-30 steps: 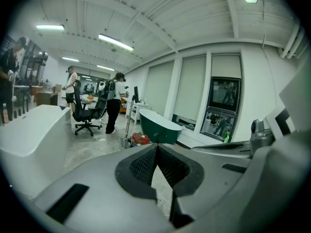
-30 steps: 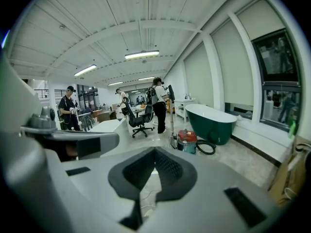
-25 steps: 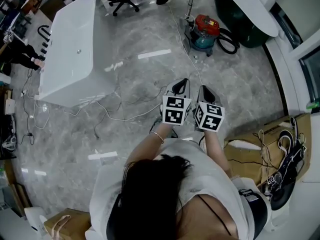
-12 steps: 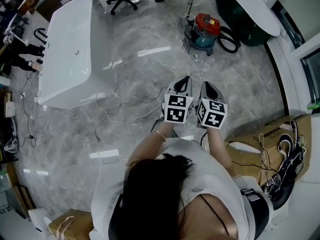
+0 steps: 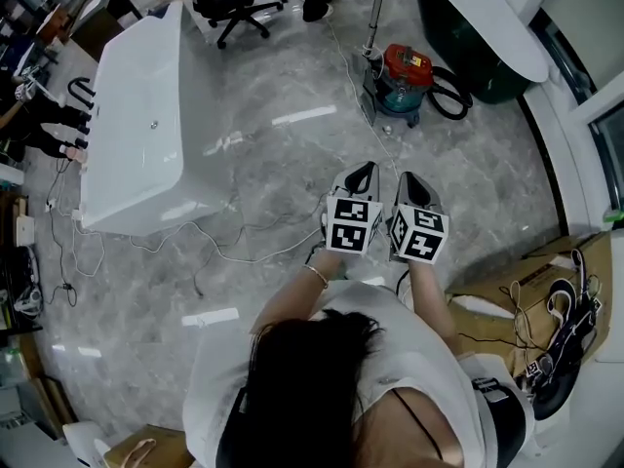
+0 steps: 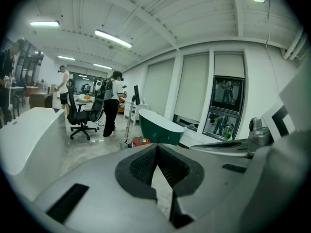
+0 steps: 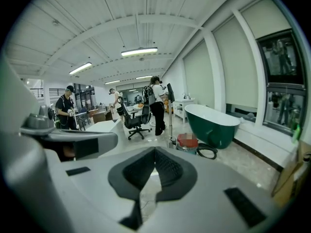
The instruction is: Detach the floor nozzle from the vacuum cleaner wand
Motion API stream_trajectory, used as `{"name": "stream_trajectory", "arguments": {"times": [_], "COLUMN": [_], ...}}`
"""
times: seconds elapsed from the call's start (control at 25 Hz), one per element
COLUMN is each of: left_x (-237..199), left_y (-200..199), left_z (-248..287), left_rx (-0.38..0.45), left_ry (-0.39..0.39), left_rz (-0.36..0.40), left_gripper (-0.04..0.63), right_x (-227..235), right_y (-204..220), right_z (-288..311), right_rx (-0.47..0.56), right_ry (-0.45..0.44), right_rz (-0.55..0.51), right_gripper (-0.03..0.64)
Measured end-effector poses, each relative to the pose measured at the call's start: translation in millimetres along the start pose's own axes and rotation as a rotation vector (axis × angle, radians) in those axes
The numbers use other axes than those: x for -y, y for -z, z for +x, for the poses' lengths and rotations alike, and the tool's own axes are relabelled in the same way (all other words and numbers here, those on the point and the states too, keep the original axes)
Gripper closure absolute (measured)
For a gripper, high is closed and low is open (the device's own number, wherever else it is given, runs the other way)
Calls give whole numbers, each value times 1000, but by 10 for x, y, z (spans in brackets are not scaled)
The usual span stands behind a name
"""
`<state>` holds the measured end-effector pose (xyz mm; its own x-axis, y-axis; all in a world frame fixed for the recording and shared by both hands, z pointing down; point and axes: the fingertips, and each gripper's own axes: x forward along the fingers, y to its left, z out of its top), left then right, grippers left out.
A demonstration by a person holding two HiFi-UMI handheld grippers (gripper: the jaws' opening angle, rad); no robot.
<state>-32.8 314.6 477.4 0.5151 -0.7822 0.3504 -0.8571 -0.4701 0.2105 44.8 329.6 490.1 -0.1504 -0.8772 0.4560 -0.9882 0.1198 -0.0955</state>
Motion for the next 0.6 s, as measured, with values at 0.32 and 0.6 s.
{"name": "stream_trajectory", "arguments": {"times": [0.32,0.6], "left_x": [-247,-461], "left_y": [-171,-311], "left_z": [251,540], "left_rx": [-1,-1], "left_ry": [26,53], "left_rz": [22,15], "left_gripper": [592,592], "right_x": [-81,-95], "right_y": [-185,-314], "right_z": [322,657], "right_rx": [7,-1], "right_ry": [11,39], "right_rz": [-16,-13], "right_gripper": [601,601]}}
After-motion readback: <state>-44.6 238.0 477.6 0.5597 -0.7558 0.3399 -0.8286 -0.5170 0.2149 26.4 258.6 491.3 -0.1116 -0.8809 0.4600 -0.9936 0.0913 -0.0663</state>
